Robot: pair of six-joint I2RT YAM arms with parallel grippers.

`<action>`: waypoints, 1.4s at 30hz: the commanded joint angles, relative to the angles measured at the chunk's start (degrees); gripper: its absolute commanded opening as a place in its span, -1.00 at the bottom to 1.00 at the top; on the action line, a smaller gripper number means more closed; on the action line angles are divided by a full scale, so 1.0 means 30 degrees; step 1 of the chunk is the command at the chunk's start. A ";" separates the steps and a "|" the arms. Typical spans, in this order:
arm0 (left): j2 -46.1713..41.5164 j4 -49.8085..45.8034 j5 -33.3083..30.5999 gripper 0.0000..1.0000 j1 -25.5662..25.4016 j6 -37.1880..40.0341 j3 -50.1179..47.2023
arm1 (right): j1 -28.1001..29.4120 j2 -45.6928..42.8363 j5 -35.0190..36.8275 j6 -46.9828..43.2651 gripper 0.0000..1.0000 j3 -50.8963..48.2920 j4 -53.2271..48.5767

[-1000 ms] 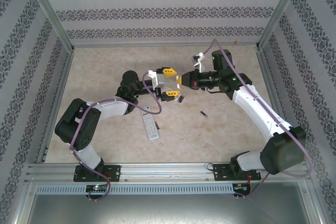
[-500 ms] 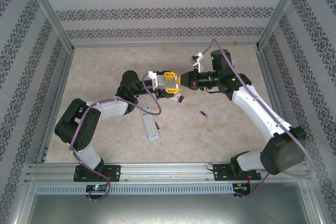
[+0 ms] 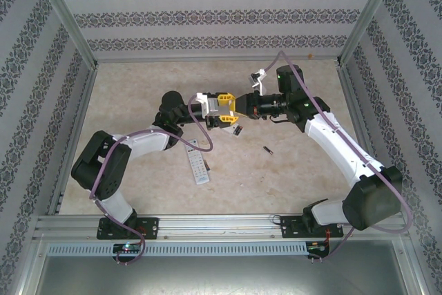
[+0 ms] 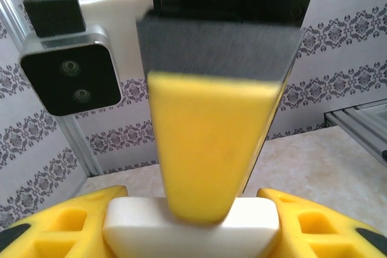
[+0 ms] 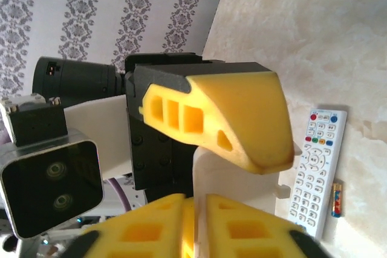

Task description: Load the batteries into the remote control

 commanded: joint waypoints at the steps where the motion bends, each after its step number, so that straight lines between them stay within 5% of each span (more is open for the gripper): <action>1: -0.1195 -0.3280 0.0465 -0.24 -0.0177 0.1764 0.0392 | -0.0941 -0.0533 -0.0735 -0.0553 -0.37 0.0894 -0.0558; 4: -0.2144 -1.2296 -0.0960 -0.24 -0.0635 0.6683 0.1096 | -0.3100 -0.1382 0.0383 -0.1463 -0.19 0.0983 -0.2100; 7: -0.1638 -2.3698 -0.6726 -0.21 -0.2907 1.4778 0.3456 | -0.4755 -0.2671 0.4281 -0.2420 -0.08 0.0328 -0.3567; 10: 0.0533 -2.8939 -1.0987 -0.20 -0.4481 1.7497 0.5680 | -0.5338 -0.3441 0.6461 -0.2567 0.05 -0.0684 -0.3544; 21: 0.6212 -3.3192 -1.2739 -0.05 -0.6205 1.9564 1.0038 | -0.5478 -0.3395 0.6016 -0.2421 0.06 -0.2182 -0.3428; 24: 0.7020 -3.3033 -1.3113 0.17 -0.6280 1.9838 1.0572 | -0.5532 -0.3662 0.6200 -0.2592 0.07 -0.2359 -0.3560; 30: 0.5098 -2.9596 -1.1949 0.95 -0.6295 1.9674 0.8755 | -0.5651 -0.3923 0.6596 -0.4396 0.12 -0.2300 -0.3420; 32: 0.3710 -2.7908 -1.1326 1.00 -0.6197 1.8721 0.7635 | -0.5531 -0.4114 0.7347 -0.6089 0.18 -0.2358 -0.3176; 34: 0.1623 -2.4661 -1.0018 0.99 -0.5500 1.4930 0.6056 | -0.4748 -0.4379 0.9263 -0.8619 0.25 -0.2750 -0.2874; 38: -0.2852 -1.5555 -0.7949 1.00 -0.1119 -0.0492 0.2061 | -0.1058 -0.3951 1.3435 -1.1303 0.50 -0.3383 -0.3003; 42: -0.4688 -1.0771 -0.7444 0.98 0.3770 -1.1724 -0.1408 | 0.2024 -0.1867 1.4567 -1.0500 0.65 -0.3334 -0.3654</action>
